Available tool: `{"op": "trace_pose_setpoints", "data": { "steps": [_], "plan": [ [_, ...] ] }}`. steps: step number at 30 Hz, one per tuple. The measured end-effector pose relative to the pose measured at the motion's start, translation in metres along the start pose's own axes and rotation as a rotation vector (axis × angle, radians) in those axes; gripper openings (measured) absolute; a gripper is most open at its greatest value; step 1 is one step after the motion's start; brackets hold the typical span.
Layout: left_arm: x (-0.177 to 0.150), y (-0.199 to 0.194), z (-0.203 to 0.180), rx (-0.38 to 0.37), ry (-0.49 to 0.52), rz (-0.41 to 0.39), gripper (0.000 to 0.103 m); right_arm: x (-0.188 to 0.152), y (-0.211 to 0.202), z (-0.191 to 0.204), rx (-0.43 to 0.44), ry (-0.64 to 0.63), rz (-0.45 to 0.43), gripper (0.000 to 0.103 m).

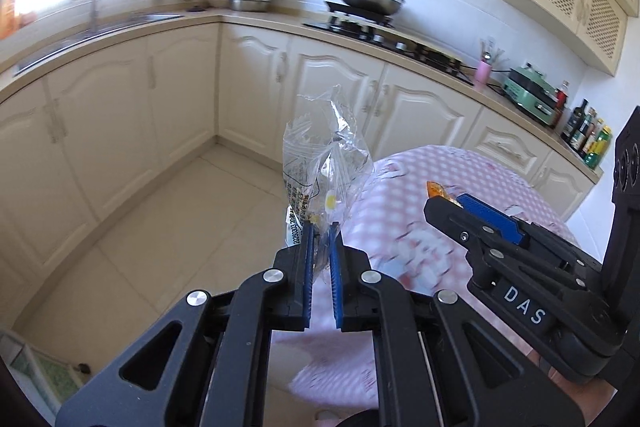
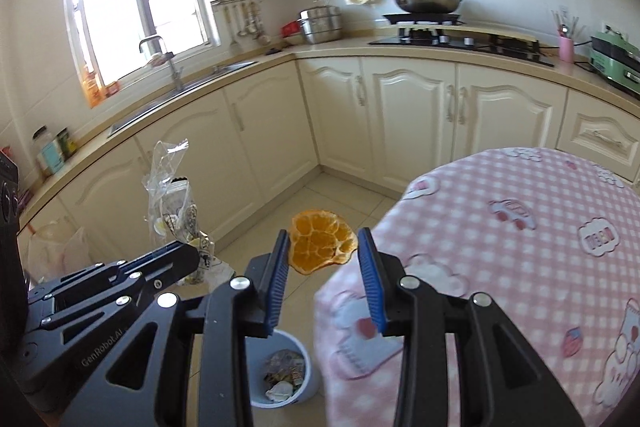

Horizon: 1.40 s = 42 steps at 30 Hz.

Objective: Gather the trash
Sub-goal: 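Carry both items over the blue bucket and open both tools to drop them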

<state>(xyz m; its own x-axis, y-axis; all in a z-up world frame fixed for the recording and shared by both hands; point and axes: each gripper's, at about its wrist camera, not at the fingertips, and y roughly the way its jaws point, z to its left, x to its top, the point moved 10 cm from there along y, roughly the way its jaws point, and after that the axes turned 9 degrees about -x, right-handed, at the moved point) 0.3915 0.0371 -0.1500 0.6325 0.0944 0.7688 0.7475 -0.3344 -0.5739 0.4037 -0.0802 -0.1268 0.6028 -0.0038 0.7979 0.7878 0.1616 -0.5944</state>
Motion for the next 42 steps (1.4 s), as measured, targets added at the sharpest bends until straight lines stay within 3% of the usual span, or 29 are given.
{"op": "trace_pose_setpoints", "data": {
  "steps": [7, 14, 20, 26, 29, 30, 32, 42],
  "plan": [
    [-0.041, -0.025, 0.063, 0.075, -0.081, 0.025, 0.006, -0.044, 0.012, 0.077, 0.073, -0.071, 0.071, 0.034],
    [-0.096, -0.012, 0.126, 0.144, -0.189, 0.116, 0.006, -0.104, 0.052, 0.135, 0.128, -0.126, 0.189, 0.034],
    [-0.127, 0.008, 0.161, 0.169, -0.249, 0.184, 0.006, -0.135, 0.085, 0.160, 0.139, -0.145, 0.262, 0.034],
    [-0.136, 0.028, 0.179, 0.164, -0.272, 0.212, 0.007, -0.142, 0.109, 0.164, 0.130, -0.136, 0.289, 0.034],
    [-0.137, 0.031, 0.187, 0.161, -0.298, 0.206, 0.015, -0.144, 0.118, 0.164, 0.126, -0.127, 0.296, 0.034],
    [-0.138, 0.033, 0.190, 0.160, -0.312, 0.207, 0.029, -0.144, 0.121, 0.164, 0.125, -0.126, 0.299, 0.034],
    [-0.140, 0.034, 0.197, 0.182, -0.322, 0.204, 0.042, -0.146, 0.125, 0.164, 0.123, -0.121, 0.307, 0.034],
    [-0.155, 0.034, 0.217, 0.202, -0.364, 0.238, 0.060, -0.158, 0.136, 0.173, 0.126, -0.126, 0.340, 0.034]
  ]
}}
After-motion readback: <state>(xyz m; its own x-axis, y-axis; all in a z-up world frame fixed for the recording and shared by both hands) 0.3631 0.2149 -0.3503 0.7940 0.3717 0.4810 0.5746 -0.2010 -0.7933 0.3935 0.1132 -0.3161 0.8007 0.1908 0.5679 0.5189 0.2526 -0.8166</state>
